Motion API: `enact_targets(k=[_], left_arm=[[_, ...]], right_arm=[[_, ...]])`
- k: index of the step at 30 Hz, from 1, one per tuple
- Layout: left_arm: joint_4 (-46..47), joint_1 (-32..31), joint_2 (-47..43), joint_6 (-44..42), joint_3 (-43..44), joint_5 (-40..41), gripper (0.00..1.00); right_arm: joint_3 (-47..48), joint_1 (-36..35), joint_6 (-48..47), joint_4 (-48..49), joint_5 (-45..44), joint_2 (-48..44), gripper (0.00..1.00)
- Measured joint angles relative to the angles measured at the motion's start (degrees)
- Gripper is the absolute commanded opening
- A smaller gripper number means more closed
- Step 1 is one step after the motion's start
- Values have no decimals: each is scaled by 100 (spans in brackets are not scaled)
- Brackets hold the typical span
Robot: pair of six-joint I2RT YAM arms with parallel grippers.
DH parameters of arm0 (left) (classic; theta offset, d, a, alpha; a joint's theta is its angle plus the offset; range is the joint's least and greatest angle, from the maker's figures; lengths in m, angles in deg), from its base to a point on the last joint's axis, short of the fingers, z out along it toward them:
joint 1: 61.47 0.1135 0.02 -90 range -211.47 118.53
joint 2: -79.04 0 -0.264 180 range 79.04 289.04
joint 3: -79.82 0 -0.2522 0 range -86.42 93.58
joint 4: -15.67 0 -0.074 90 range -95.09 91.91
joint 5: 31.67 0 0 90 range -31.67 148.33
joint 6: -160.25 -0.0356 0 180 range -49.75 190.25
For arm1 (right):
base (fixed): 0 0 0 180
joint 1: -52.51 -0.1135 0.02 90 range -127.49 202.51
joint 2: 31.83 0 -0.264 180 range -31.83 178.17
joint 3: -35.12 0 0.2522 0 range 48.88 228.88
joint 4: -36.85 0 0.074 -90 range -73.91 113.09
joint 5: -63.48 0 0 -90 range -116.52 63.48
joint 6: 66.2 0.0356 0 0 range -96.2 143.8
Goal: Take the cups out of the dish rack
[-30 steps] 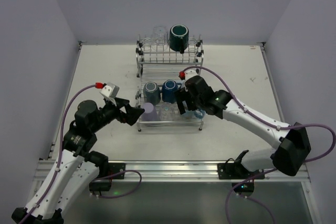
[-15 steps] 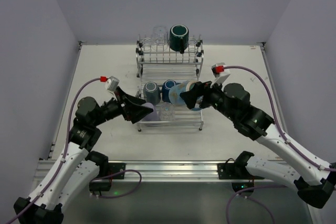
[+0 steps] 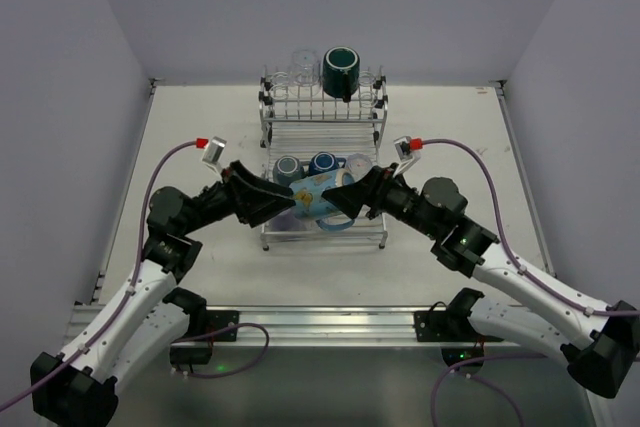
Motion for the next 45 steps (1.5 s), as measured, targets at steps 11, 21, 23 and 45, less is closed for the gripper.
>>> enact_targets(k=[11, 21, 23, 45], left_arm=[[-1235, -17, -699, -522, 70, 782, 83], [-1274, -20, -400, -487, 63, 601, 76], [-1147, -20, -348, -389, 4, 424, 75], [811, -170, -153, 721, -249, -68, 0]], right_arm=[[-459, 4, 396, 726, 164, -146, 11], [-553, 4, 472, 1209, 262, -164, 12], [-551, 4, 487, 1311, 264, 39, 13], [-428, 2, 1554, 3560, 1132, 1399, 99]])
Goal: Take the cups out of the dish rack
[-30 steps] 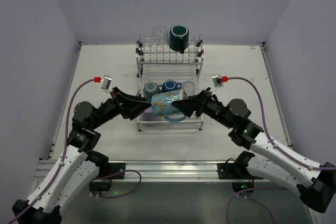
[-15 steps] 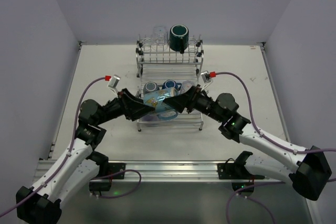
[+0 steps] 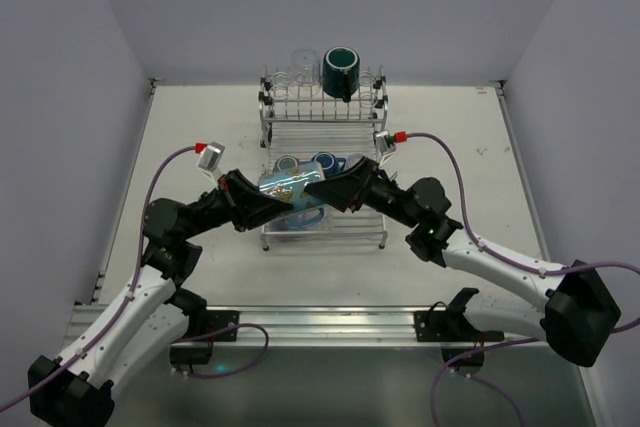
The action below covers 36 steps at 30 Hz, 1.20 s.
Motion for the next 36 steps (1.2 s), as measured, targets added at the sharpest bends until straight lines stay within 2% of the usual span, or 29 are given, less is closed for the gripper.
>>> enact_targets(k=[5, 8, 13, 22, 24, 26, 27, 28, 33, 36], left_arm=[[-903, -70, -20, -577, 302, 164, 0], [-2013, -136, 9, -1217, 693, 533, 0], [-3884, -33, 203, -2249, 1615, 2118, 0], [-6214, -17, 660, -3141, 3268, 4747, 0], [-6518, 0, 776, -3246, 3480, 5287, 0], [-6771, 66, 975, -3353, 3630, 5790, 0], [-6848, 153, 1104, -3412, 3670, 5941, 0], [-6896, 275, 1261, -3462, 3692, 6048, 0], [-6778, 1311, 2352, -3560, 3672, 5910, 0], [-6607, 1676, 3080, -3571, 3659, 5853, 0]], right_arm=[[-234, 50, -83, -74, -269, -138, 99], [-501, 181, -199, -365, -479, -505, 99], [-640, 358, -546, -931, -962, -1432, 99], [-614, 358, -1414, -2586, -1427, -2583, 98], [-518, 358, -1648, -3075, -1510, -2811, 91], [-372, 358, -1888, -3552, -1558, -3016, 69], [-280, 358, -1996, -3783, -1593, -3086, 93], [-181, 358, -2033, -4017, -1633, -3152, 99], [-72, 358, -2341, -4640, -1635, -3504, 99], [-85, 358, -2428, -4942, -1624, -3615, 99]])
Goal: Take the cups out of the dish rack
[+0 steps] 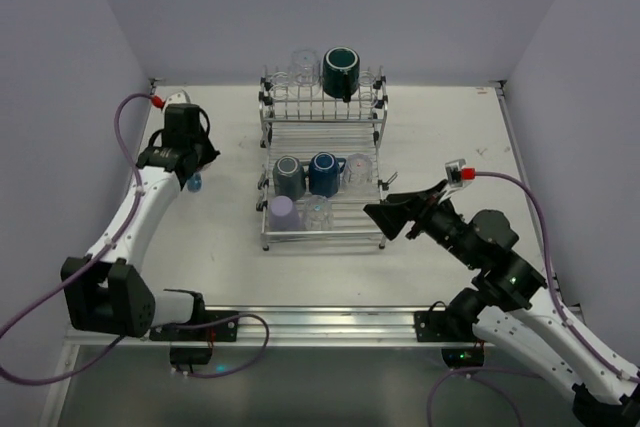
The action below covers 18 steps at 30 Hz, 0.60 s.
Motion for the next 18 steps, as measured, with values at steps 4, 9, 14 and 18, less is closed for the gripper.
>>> enact_targets(k=[4, 9, 14, 18], left_arm=[[254, 219, 1086, -15, 107, -127, 0], [273, 527, 2376, -87, 669, -203, 0], [267, 833, 3053, -240, 1222, -286, 0], [210, 992, 3429, -407, 1644, -321, 31]], right_arm=[[-105, 0, -46, -306, -9, -195, 99], [-212, 0, -96, -588, -31, -446, 99], [-212, 0, -101, -664, -7, -428, 99], [-212, 0, -101, -638, 170, -131, 99]])
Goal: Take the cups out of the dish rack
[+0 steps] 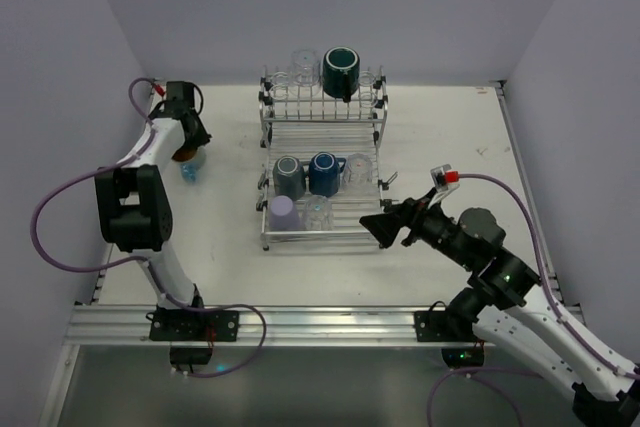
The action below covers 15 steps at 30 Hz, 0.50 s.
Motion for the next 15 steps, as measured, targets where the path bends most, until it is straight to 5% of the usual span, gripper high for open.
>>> enact_targets(k=[4, 13, 15], left_arm=[[61, 118, 175, -146, 262, -66, 55], [125, 323, 164, -229, 295, -304, 85], [125, 323, 68, -225, 295, -404, 88]], right_arm=[[-11, 0, -9, 70, 234, 343, 99], [184, -11, -227, 166, 566, 903, 98], [306, -42, -330, 173, 605, 1215, 89]])
